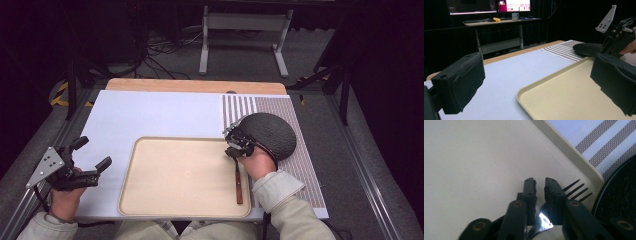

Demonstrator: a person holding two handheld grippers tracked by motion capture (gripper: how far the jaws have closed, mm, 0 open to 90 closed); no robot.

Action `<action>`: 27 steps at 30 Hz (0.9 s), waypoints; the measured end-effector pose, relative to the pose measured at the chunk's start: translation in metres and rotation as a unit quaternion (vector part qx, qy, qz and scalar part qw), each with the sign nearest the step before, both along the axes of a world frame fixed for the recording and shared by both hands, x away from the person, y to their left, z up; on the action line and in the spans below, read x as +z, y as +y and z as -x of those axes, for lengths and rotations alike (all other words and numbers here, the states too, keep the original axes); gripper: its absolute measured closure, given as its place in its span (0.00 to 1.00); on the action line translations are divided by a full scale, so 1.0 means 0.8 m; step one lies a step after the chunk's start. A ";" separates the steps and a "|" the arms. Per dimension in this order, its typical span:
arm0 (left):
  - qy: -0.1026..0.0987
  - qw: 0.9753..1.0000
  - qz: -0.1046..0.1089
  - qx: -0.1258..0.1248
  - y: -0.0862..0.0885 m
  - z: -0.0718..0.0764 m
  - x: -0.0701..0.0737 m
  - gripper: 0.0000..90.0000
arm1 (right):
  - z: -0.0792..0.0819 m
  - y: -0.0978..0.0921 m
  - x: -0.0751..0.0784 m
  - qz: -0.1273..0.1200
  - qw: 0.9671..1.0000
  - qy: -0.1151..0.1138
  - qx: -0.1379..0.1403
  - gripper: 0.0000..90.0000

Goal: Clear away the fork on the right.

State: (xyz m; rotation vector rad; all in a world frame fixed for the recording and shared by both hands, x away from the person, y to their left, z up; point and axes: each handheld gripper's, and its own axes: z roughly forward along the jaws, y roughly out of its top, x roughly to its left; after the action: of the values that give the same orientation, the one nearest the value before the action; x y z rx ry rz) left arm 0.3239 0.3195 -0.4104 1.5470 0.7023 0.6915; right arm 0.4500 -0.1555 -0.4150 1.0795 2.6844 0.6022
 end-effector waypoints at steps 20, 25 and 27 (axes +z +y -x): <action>0.000 1.000 -0.001 -0.003 -0.001 -0.001 0.000 0.00 | 0.044 -0.012 0.054 -0.071 0.991 -0.108 0.022 0.05; 0.000 1.000 0.000 -0.004 -0.002 -0.002 0.000 0.00 | 0.069 -0.033 0.067 -0.117 0.981 -0.154 0.029 0.02; 0.000 1.000 0.000 -0.004 -0.003 -0.002 0.000 0.00 | 0.073 -0.037 0.069 -0.125 0.978 -0.164 0.028 0.02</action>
State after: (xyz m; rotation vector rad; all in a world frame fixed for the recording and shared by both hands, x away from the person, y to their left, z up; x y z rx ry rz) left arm 0.3255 0.3174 -0.4102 1.5496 0.6970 0.6856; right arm 0.3916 -0.1852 -0.3601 0.8692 2.4024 1.0519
